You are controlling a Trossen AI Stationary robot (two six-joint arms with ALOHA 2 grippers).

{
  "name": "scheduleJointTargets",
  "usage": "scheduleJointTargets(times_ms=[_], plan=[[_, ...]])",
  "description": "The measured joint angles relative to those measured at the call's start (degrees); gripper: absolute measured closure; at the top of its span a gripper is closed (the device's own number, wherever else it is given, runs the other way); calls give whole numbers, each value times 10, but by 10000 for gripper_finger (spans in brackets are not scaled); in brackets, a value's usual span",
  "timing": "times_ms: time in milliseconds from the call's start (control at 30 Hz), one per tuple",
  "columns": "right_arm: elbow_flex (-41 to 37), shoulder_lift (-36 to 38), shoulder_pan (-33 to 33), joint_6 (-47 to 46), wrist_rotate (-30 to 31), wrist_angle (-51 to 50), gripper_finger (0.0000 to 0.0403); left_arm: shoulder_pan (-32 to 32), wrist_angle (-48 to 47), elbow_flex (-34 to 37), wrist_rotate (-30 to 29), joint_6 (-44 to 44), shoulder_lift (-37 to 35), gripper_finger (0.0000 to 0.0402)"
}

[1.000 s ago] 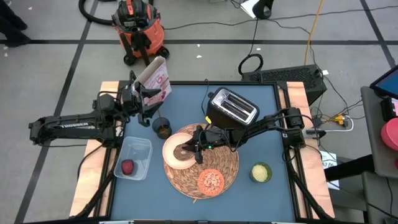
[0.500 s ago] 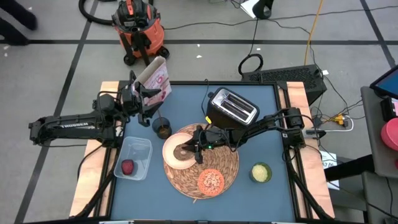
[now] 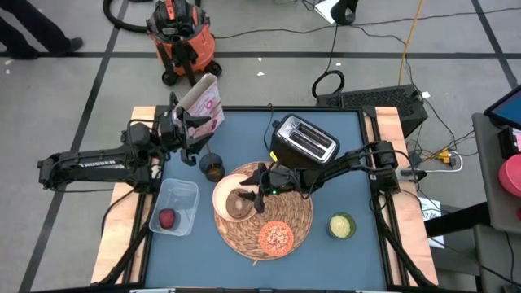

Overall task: Arrange a breakfast setting
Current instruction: Put the toasted bagel on the white plate, then put the red apple on the top left of the placemat

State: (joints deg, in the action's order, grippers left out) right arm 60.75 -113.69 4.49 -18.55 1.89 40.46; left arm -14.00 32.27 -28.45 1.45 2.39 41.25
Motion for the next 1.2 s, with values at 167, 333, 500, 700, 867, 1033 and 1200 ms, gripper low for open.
scheduleJointTargets(times_ms=[167, 333, 500, 700, 867, 1033, 1200], plan=[[0, 0, 0, 0, 28, 3, 155, 0, -2, 0, 0, 1, 0, 135], [0, 0, 0, 1, 27, 38, 152, 0, -9, 0, 0, 7, 0, 135], [0, 1, 0, 40, 26, 84, 155, 0, -8, 0, 0, 12, 0, 135], [-3, 28, 1, 69, 24, 91, 155, 0, -8, 0, 0, 90, 0, 135], [-12, 73, 1, 108, 24, 67, 155, 3, -10, 0, 0, 204, 0, 135], [-22, 123, 1, 134, 24, 4, 156, 20, -12, 0, 0, 263, 0, 135], [-25, 175, 1, 169, 25, -84, 156, 52, -16, -1, -4, 294, 0, 135]])
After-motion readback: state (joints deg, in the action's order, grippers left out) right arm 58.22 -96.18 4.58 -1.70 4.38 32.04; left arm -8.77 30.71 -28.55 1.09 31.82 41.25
